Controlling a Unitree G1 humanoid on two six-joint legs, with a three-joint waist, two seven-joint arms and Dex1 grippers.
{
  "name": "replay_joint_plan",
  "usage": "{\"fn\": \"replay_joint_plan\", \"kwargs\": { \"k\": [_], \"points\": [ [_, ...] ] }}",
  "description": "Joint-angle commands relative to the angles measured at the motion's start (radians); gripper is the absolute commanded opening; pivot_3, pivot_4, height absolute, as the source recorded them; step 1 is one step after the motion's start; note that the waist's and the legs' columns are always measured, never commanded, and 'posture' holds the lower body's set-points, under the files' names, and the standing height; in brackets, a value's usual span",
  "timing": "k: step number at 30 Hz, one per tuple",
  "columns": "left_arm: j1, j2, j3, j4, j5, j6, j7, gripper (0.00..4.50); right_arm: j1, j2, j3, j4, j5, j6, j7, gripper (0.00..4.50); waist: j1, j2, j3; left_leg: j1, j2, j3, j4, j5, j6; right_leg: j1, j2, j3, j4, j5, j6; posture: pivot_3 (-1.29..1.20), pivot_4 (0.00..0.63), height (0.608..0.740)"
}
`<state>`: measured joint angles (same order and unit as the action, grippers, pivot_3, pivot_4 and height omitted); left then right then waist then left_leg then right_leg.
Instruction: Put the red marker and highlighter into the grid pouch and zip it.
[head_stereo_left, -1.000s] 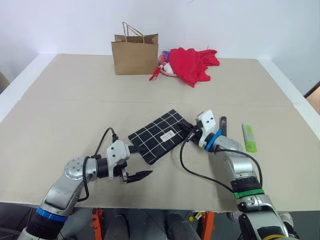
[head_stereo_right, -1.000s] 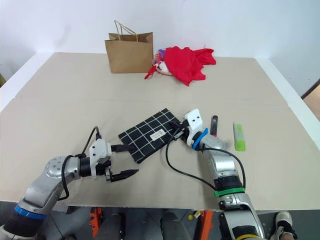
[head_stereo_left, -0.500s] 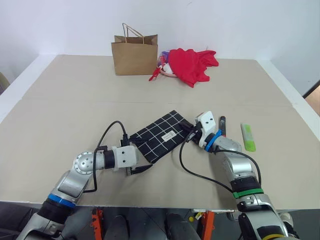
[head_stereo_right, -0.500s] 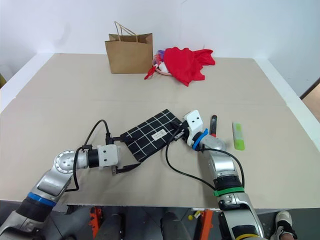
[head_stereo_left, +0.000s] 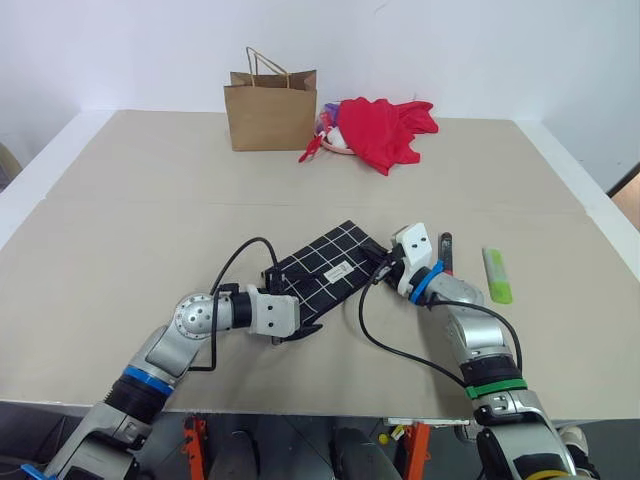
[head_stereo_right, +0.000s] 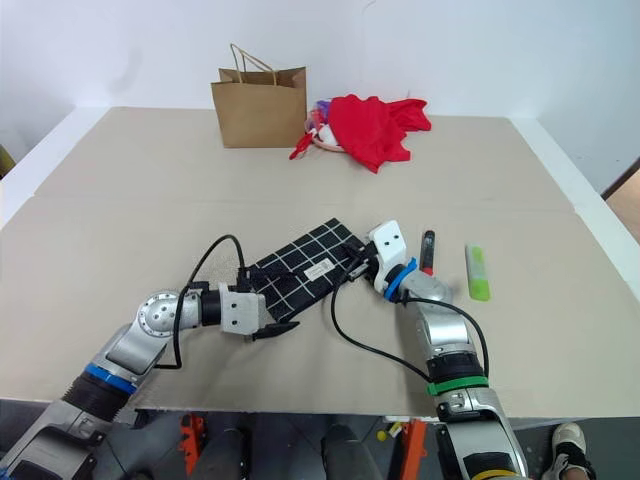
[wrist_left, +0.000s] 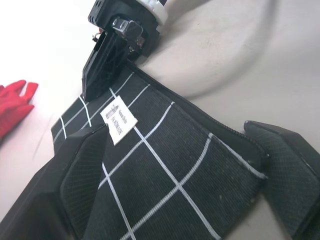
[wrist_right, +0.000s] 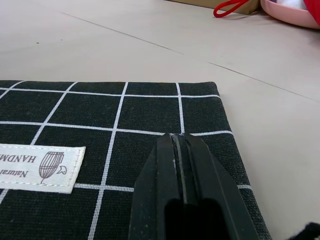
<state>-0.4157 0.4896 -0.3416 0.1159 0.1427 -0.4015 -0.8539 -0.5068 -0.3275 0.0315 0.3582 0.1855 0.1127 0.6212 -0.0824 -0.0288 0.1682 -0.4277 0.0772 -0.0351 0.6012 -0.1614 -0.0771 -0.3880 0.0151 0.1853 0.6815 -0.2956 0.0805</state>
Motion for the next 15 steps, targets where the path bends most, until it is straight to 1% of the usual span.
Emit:
{"fn": "replay_joint_plan", "kwargs": {
  "k": [1,2,4,5,6,9,10,13,15],
  "points": [
    [-0.008,0.019,-0.013,0.058,0.072,0.009,0.029,3.94,0.002,0.002,-0.016,-0.050,0.006,-0.007,-0.005,0.00,0.000,0.001,0.000,0.000,0.000,0.000,0.000,0.000,0.000,0.000,0.000,0.000,0.000,0.000,0.001,0.00,0.150,0.740],
    [-0.010,0.024,-0.018,0.066,0.078,0.005,0.028,3.63,0.002,0.004,-0.016,-0.053,0.006,-0.006,-0.005,0.00,0.000,0.001,0.000,0.001,0.000,0.000,0.000,0.000,0.001,0.000,0.000,0.000,0.000,-0.001,0.002,0.00,0.150,0.740],
    [-0.013,0.030,-0.025,0.078,0.083,-0.004,0.025,2.71,0.002,0.006,-0.014,-0.058,0.006,-0.006,-0.004,0.00,-0.001,0.001,0.000,0.001,0.000,0.000,0.000,0.002,0.003,0.000,0.000,0.000,0.000,-0.001,0.004,0.00,0.150,0.740],
    [-0.014,0.032,-0.028,0.086,0.087,-0.011,0.025,2.11,0.002,0.006,-0.012,-0.060,0.005,-0.005,-0.002,0.00,-0.001,0.001,0.000,0.001,0.000,0.000,0.000,0.002,0.004,0.000,0.000,0.000,0.000,0.000,0.004,0.00,0.150,0.740],
    [-0.015,0.033,-0.030,0.092,0.089,-0.015,0.023,1.74,0.003,0.007,-0.010,-0.063,0.004,-0.005,0.000,0.00,-0.003,0.001,0.000,0.001,0.000,0.000,0.000,0.003,0.004,0.000,0.000,0.000,0.000,0.000,0.004,0.00,0.150,0.740],
    [-0.022,0.033,-0.028,0.115,0.082,-0.012,0.021,0.29,0.002,0.008,-0.007,-0.066,0.004,-0.005,0.006,0.00,-0.005,0.003,-0.002,0.002,0.000,0.000,0.000,0.004,0.007,0.000,0.000,0.000,0.000,0.003,0.005,0.00,0.150,0.740],
    [-0.023,0.033,-0.026,0.120,0.079,-0.013,0.021,0.06,0.001,0.008,-0.007,-0.067,0.004,-0.005,0.007,0.00,-0.007,0.005,-0.003,0.002,0.000,0.000,0.000,0.004,0.007,0.000,0.000,0.000,0.000,0.003,0.005,0.00,0.150,0.740],
    [-0.026,0.028,-0.009,0.142,0.037,0.001,0.004,0.06,0.000,0.008,-0.009,-0.071,0.006,-0.013,0.013,0.00,-0.011,0.007,-0.004,0.003,0.000,0.000,-0.001,0.005,0.007,0.001,0.000,0.000,0.000,0.003,0.005,0.00,0.150,0.740],
    [-0.026,0.019,0.017,0.145,-0.033,0.031,-0.022,0.06,-0.001,0.011,-0.016,-0.094,0.017,-0.026,0.017,0.00,-0.013,0.008,-0.005,0.003,0.000,0.000,-0.001,0.005,0.007,0.001,0.000,0.000,0.000,0.003,0.005,0.00,0.150,0.740]
  ]
}}
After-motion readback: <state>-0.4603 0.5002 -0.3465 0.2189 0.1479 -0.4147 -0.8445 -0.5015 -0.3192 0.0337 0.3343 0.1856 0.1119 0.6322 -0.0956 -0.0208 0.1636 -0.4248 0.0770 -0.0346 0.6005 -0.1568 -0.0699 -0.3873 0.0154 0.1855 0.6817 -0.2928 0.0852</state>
